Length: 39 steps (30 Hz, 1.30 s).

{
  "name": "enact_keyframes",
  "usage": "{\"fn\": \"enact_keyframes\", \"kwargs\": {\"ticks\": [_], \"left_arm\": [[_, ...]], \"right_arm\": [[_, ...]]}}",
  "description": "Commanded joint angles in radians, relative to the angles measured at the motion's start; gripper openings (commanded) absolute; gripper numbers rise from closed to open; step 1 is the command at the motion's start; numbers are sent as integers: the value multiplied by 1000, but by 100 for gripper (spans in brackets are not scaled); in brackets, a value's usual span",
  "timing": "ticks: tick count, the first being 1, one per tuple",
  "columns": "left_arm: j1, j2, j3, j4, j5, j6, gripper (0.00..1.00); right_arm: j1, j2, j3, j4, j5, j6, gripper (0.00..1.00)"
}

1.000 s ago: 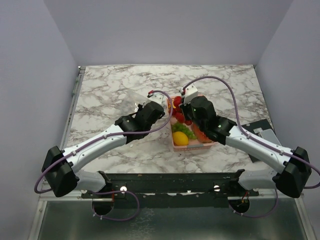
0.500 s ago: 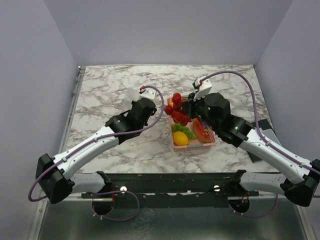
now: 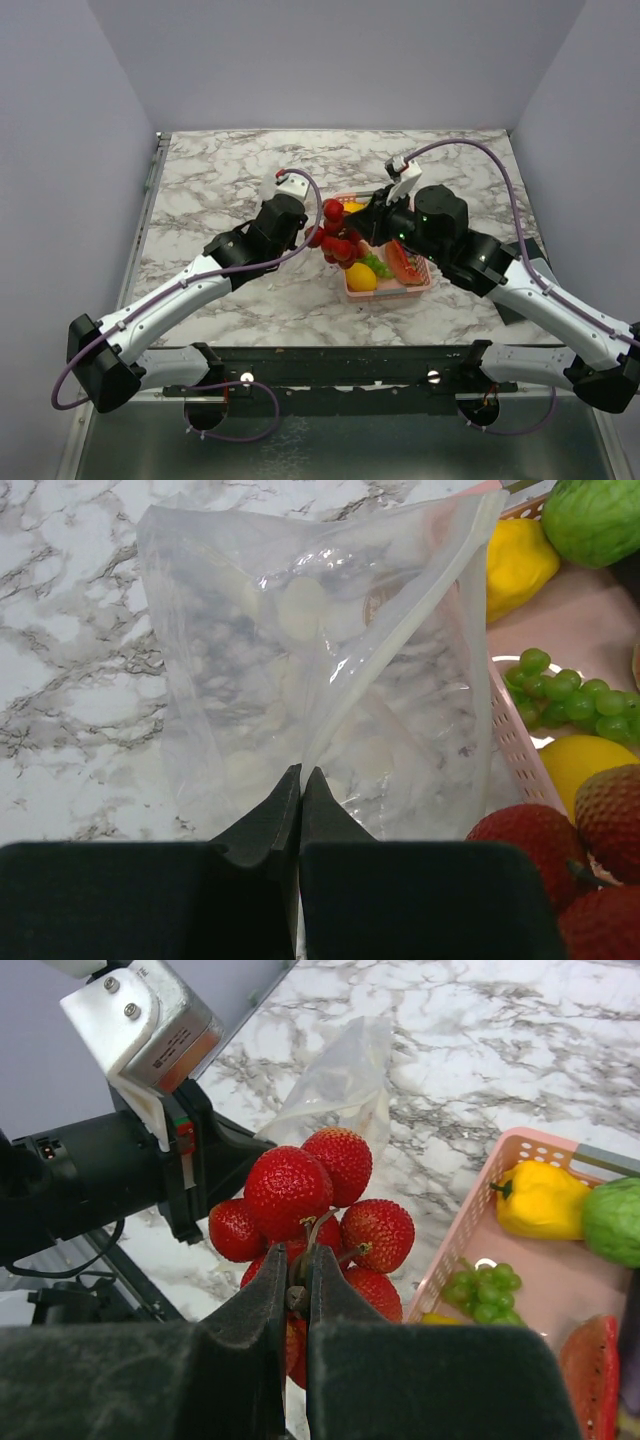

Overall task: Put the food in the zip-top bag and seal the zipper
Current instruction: Place the fake fruit in the zipper food storage bag.

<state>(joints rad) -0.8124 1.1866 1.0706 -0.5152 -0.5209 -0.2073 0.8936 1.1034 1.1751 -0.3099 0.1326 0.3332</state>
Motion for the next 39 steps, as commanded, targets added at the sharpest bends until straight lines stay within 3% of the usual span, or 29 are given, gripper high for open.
{"fn": "enact_keyframes", "kwargs": {"ticks": [1, 11, 22, 39], "left_arm": [[9, -30, -11, 35, 47, -17, 0], [13, -60, -20, 59, 91, -32, 0], [18, -101, -34, 87, 114, -35, 0], [18, -106, -44, 113, 211, -8, 0]], "right_arm": [[29, 21, 44, 36, -38, 67, 1], [110, 147, 103, 38, 127, 144, 1], [198, 304, 212, -117, 471, 187, 1], [201, 407, 256, -112, 383, 252, 1]]}}
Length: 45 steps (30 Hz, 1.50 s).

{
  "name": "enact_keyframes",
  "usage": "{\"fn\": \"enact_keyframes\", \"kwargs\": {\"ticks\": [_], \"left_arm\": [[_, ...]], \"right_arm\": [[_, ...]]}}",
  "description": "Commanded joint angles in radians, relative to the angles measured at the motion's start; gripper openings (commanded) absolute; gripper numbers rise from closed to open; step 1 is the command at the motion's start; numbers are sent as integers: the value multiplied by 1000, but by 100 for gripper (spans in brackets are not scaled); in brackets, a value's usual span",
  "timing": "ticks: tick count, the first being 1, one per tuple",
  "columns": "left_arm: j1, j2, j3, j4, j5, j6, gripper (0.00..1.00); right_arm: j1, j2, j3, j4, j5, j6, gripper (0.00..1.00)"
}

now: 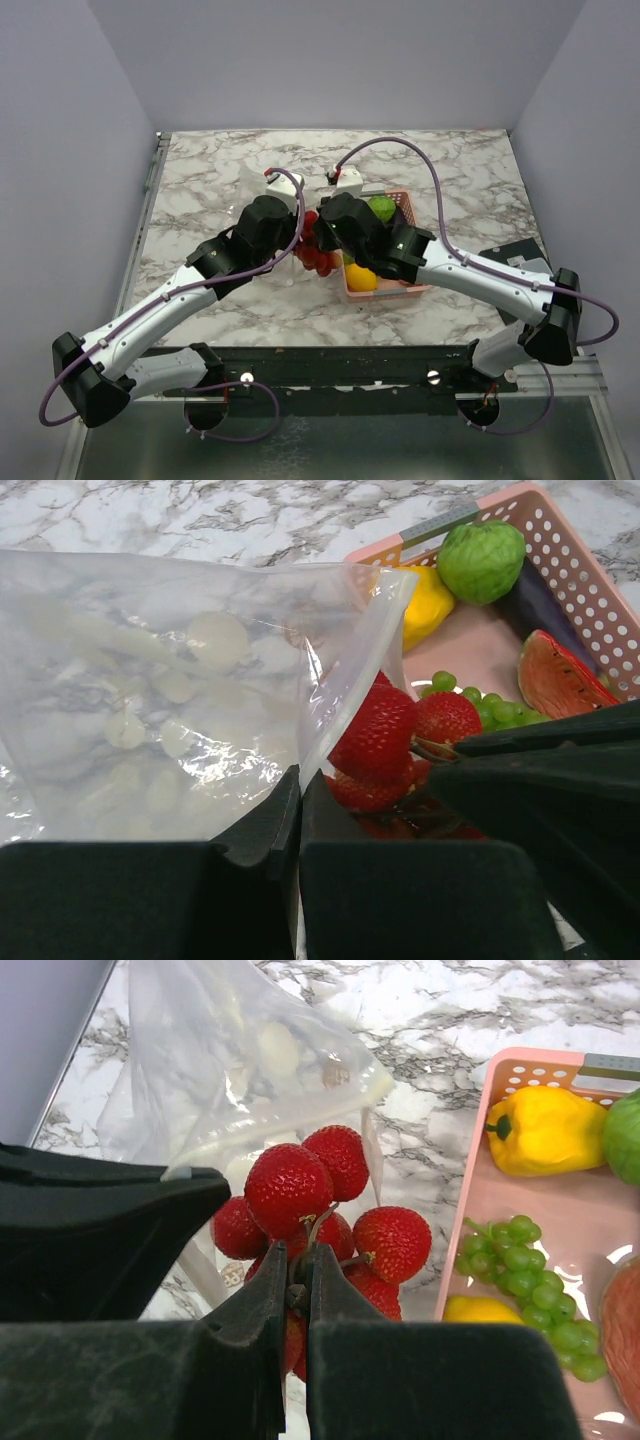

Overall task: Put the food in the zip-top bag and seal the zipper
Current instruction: Place the fake fruit in the zipper food storage bag.

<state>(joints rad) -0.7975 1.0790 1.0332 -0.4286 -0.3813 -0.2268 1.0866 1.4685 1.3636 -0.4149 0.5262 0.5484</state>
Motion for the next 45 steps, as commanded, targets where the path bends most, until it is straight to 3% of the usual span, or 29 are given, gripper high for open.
{"fn": "enact_keyframes", "kwargs": {"ticks": [1, 8, 18, 33, 39, 45], "left_arm": [[4, 7, -6, 27, 82, 14, 0], [3, 18, -7, 27, 135, 31, 0], [3, 19, -9, 27, 176, 41, 0], [28, 8, -16, 67, 410, 29, 0], [103, -1, -31, 122, 549, -20, 0], [140, 4, -38, 145, 603, -41, 0]], "right_arm": [[7, 50, 78, -11, -8, 43, 1], [4, 69, 128, 3, 30, 64, 1], [-29, 35, 78, 151, 29, 113, 1], [-59, -74, -155, 331, 120, 179, 1], [-59, -131, -271, 394, 27, 171, 1], [-59, -129, -329, 406, -1, 177, 1]]}}
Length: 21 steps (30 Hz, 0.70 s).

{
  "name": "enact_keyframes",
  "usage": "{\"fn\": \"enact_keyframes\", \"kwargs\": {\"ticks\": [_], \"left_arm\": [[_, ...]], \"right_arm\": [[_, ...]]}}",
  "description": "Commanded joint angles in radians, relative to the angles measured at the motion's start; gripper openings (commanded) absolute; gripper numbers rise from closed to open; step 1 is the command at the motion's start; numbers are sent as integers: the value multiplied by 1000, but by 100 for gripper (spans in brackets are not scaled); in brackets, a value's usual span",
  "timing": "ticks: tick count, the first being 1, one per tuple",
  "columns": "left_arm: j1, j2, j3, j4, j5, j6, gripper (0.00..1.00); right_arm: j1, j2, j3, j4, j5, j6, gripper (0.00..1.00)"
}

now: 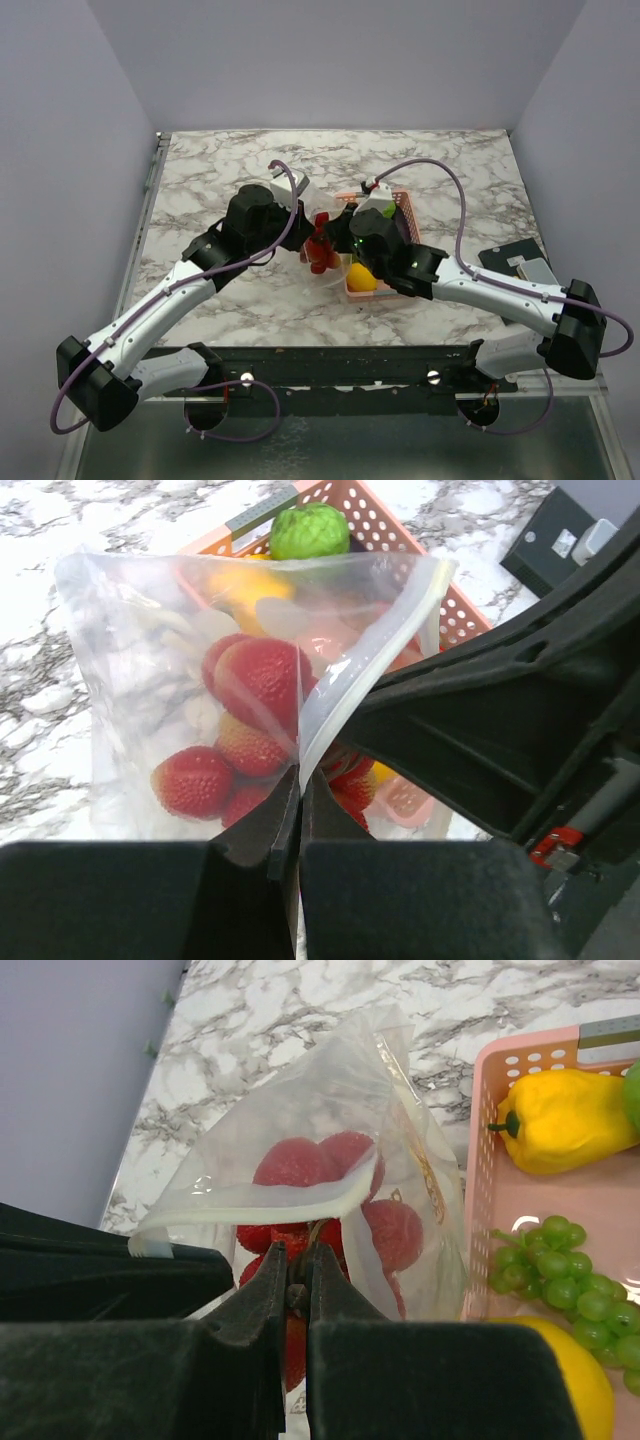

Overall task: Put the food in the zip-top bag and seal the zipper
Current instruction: Place the fake fruit in the zipper food storage bag.

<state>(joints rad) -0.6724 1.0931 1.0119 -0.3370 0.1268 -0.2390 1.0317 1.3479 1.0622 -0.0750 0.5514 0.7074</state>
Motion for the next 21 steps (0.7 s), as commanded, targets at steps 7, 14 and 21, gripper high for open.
{"fn": "enact_keyframes", "kwargs": {"ticks": [7, 14, 21], "left_arm": [[35, -32, -35, 98, 141, -47, 0], [57, -60, -48, 119, 129, -58, 0], [82, -68, -53, 124, 100, -74, 0]], "right_arm": [[-4, 58, 13, 40, -42, -14, 4], [-3, 69, 54, 4, -49, -60, 48], [-3, 35, 122, -75, -103, -109, 63]]}}
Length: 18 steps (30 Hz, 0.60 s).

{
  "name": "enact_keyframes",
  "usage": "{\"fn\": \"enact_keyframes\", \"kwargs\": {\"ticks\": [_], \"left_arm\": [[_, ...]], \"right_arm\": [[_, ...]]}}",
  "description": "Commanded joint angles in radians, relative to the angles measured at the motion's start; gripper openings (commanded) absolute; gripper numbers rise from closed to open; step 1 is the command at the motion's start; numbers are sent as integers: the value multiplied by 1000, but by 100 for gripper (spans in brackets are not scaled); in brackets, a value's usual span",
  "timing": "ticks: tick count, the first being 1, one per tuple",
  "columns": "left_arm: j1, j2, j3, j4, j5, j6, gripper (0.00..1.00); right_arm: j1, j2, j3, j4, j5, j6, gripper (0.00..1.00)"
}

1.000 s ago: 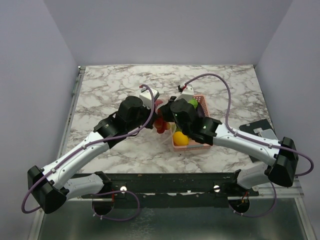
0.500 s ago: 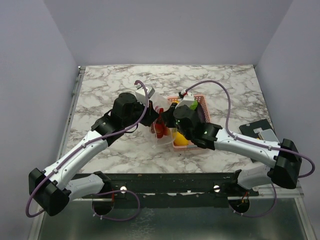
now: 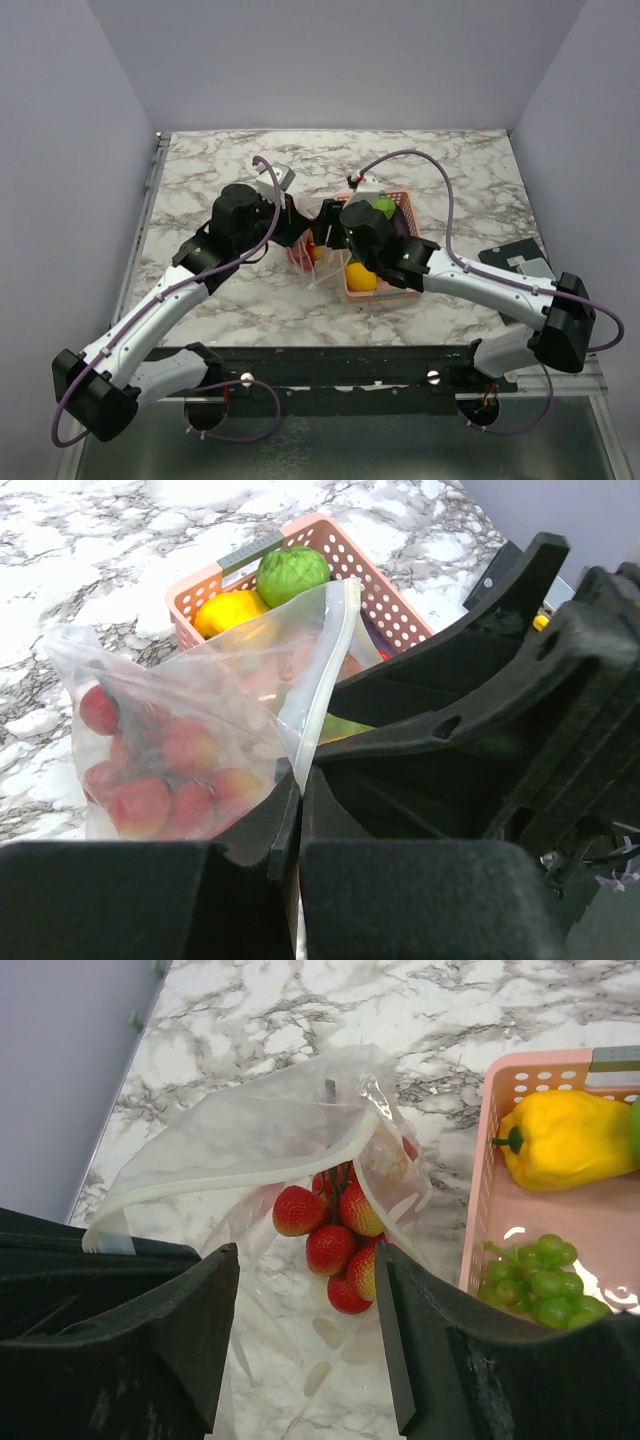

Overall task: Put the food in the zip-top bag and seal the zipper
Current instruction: Place the fake fruit in the zipper food storage bag.

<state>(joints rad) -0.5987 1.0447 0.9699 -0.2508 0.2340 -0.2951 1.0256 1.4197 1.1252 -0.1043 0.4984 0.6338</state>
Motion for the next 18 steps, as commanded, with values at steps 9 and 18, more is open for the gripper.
{"fn": "enact_keyframes", "kwargs": {"ticks": [9, 18], "left_arm": [[19, -37, -16, 38, -54, -22, 0], [27, -35, -17, 39, -62, -24, 0]], "right_arm": [[5, -124, 78, -142, -129, -54, 64], [5, -194, 36, -266, -85, -40, 65]]}}
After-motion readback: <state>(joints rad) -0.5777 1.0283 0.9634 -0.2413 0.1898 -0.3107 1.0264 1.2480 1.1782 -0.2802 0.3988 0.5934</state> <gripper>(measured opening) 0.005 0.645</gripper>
